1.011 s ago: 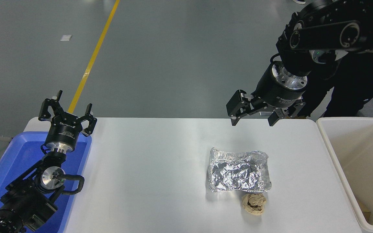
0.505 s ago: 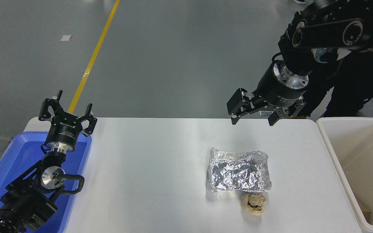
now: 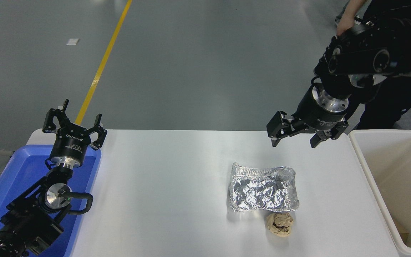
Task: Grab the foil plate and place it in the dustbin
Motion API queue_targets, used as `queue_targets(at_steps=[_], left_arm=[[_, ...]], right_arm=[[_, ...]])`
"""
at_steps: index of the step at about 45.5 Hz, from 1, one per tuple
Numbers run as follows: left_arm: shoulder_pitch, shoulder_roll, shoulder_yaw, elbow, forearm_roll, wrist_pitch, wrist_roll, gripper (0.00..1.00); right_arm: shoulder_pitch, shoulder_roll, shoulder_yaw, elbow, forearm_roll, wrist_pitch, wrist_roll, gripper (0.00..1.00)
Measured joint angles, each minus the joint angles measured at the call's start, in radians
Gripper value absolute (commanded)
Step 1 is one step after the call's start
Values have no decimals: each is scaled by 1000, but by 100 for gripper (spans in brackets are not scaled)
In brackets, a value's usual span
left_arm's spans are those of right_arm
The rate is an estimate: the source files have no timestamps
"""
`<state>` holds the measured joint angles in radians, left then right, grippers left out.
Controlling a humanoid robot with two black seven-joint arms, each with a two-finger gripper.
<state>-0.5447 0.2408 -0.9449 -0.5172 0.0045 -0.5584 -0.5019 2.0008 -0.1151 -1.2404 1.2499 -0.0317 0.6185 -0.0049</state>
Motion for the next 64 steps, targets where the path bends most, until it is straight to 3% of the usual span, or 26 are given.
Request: queue_targets(at_steps=[25, 44, 47, 64], left_arm=[[0, 0, 0, 0, 0, 0, 0, 98], [0, 0, 0, 0, 0, 0, 0, 98], [1, 0, 0, 0, 0, 0, 0, 98], [1, 0, 0, 0, 0, 0, 0, 98]], right_arm=[[-380, 38, 27, -193, -64, -273, 2, 100], [-583, 50, 48, -320, -86, -354, 5, 86], [-599, 51, 49, -329, -88, -365, 5, 79], [-667, 53, 51, -354, -91, -448, 10, 78]])
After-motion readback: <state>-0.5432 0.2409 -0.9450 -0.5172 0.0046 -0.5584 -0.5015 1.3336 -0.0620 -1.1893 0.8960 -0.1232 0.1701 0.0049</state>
